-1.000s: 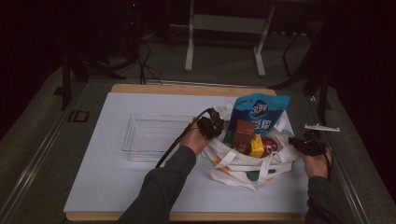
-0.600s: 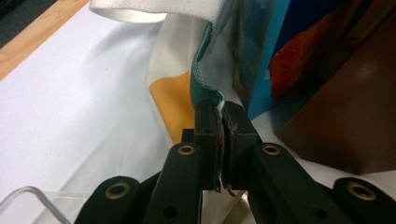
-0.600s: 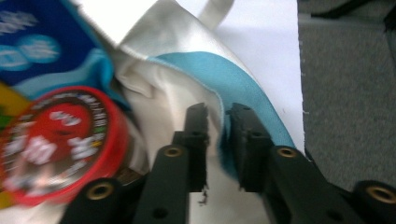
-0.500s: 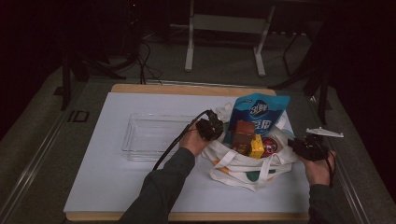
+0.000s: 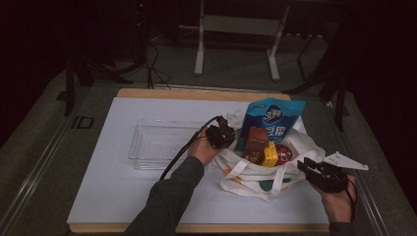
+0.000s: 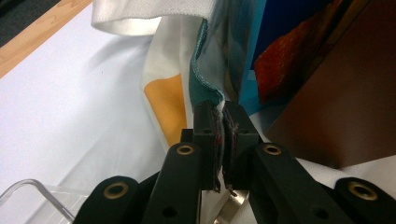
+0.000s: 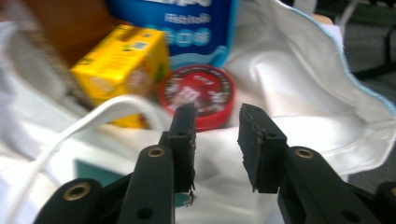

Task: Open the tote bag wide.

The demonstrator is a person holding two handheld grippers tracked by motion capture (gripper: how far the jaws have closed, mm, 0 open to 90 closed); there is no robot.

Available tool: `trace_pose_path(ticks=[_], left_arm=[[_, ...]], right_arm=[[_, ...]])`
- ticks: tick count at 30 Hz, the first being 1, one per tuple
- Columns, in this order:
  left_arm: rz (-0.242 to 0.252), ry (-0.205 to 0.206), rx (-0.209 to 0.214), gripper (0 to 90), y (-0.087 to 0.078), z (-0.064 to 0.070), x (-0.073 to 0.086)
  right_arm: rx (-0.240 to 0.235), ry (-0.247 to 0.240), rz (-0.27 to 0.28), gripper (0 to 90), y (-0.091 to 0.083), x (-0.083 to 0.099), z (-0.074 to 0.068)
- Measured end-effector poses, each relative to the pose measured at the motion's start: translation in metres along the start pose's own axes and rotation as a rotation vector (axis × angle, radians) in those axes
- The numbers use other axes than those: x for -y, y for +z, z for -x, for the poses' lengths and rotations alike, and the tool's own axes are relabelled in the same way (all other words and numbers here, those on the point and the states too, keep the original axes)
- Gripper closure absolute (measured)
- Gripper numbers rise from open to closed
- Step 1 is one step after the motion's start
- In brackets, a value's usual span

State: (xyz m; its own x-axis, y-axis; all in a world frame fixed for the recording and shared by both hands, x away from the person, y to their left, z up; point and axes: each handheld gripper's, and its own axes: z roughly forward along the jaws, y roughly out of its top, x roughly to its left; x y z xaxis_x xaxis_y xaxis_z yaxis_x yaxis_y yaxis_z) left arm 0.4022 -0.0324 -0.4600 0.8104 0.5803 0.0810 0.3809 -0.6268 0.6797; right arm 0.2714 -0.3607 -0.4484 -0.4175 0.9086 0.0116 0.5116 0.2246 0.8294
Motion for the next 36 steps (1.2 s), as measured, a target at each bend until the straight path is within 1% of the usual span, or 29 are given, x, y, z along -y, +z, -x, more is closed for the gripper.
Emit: trace_pose_path(ticks=[3, 4, 5, 6, 7, 8, 10, 12, 14, 16, 18, 20, 22, 25, 27, 29, 31, 33, 35, 36], left_arm=[[0.0, -0.001, 0.002, 85.0, -0.001, 0.0, 0.0], [0.001, -0.001, 0.003, 84.9, -0.001, 0.0, 0.001], [0.002, -0.002, 0.005, 84.8, -0.001, 0.001, 0.001], [0.001, -0.002, 0.007, 84.5, -0.001, 0.001, 0.001], [0.002, -0.002, 0.01, 84.2, -0.001, 0.001, 0.001], [0.003, -0.002, 0.011, 84.0, -0.001, 0.002, 0.001], [0.003, 0.004, 0.014, 83.7, -0.002, 0.002, 0.0], [0.005, 0.003, 0.017, 83.6, -0.004, 0.001, 0.0], [0.009, 0.005, 0.016, 83.5, -0.006, 0.001, -0.001], [0.005, 0.016, 0.015, 83.4, -0.008, 0.001, 0.0], [0.006, 0.016, 0.016, 83.2, -0.008, 0.002, 0.0], [0.004, 0.014, 0.013, 83.1, -0.007, 0.002, 0.0], [0.011, 0.01, 0.01, 82.6, -0.007, 0.004, 0.0], [0.026, 0.015, 0.009, 82.3, -0.01, 0.008, 0.001], [0.05, 0.014, 0.015, 81.8, -0.014, 0.011, 0.002], [0.072, 0.023, 0.016, 81.0, -0.02, 0.015, 0.002], [0.086, 0.03, 0.022, 80.3, -0.024, 0.019, 0.003], [0.101, 0.046, 0.016, 79.3, -0.028, 0.024, 0.003], [0.12, 0.051, 0.013, 78.5, -0.031, 0.027, 0.004], [0.133, 0.057, 0.002, 78.4, -0.033, 0.029, 0.004]], right_arm=[[-0.049, -0.018, 0.031, 64.1, -0.005, 0.007, -0.007], [-0.061, -0.022, 0.028, 63.8, -0.004, 0.009, -0.008], [-0.065, -0.025, 0.017, 63.7, -0.001, 0.011, -0.008], [-0.056, -0.027, -0.008, 65.2, 0.005, 0.013, -0.008], [-0.05, -0.019, -0.026, 69.4, 0.008, 0.015, -0.008], [-0.055, -0.005, -0.046, 75.6, 0.014, 0.018, -0.008], [-0.076, 0.011, -0.087, 82.9, 0.026, 0.026, -0.012], [-0.083, 0.015, -0.114, 85.0, 0.036, 0.034, -0.017], [-0.08, 0.03, -0.129, 85.8, 0.046, 0.042, -0.021], [-0.076, 0.043, -0.138, 86.4, 0.052, 0.047, -0.024], [-0.075, 0.061, -0.138, 86.9, 0.053, 0.05, -0.026], [-0.084, 0.071, -0.146, 87.4, 0.053, 0.053, -0.028], [-0.079, 0.064, -0.149, 87.4, 0.053, 0.055, -0.032], [-0.056, 0.055, -0.148, 87.4, 0.053, 0.056, -0.037], [-0.044, 0.054, -0.145, 87.4, 0.053, 0.056, -0.039], [-0.037, 0.054, -0.14, 87.4, 0.053, 0.057, -0.04], [-0.04, 0.062, -0.131, 87.3, 0.052, 0.059, -0.039], [-0.048, 0.084, -0.123, 87.3, 0.052, 0.06, -0.038], [-0.05, 0.091, -0.114, 87.3, 0.052, 0.061, -0.037], [-0.049, 0.098, -0.109, 87.2, 0.052, 0.062, -0.038]])
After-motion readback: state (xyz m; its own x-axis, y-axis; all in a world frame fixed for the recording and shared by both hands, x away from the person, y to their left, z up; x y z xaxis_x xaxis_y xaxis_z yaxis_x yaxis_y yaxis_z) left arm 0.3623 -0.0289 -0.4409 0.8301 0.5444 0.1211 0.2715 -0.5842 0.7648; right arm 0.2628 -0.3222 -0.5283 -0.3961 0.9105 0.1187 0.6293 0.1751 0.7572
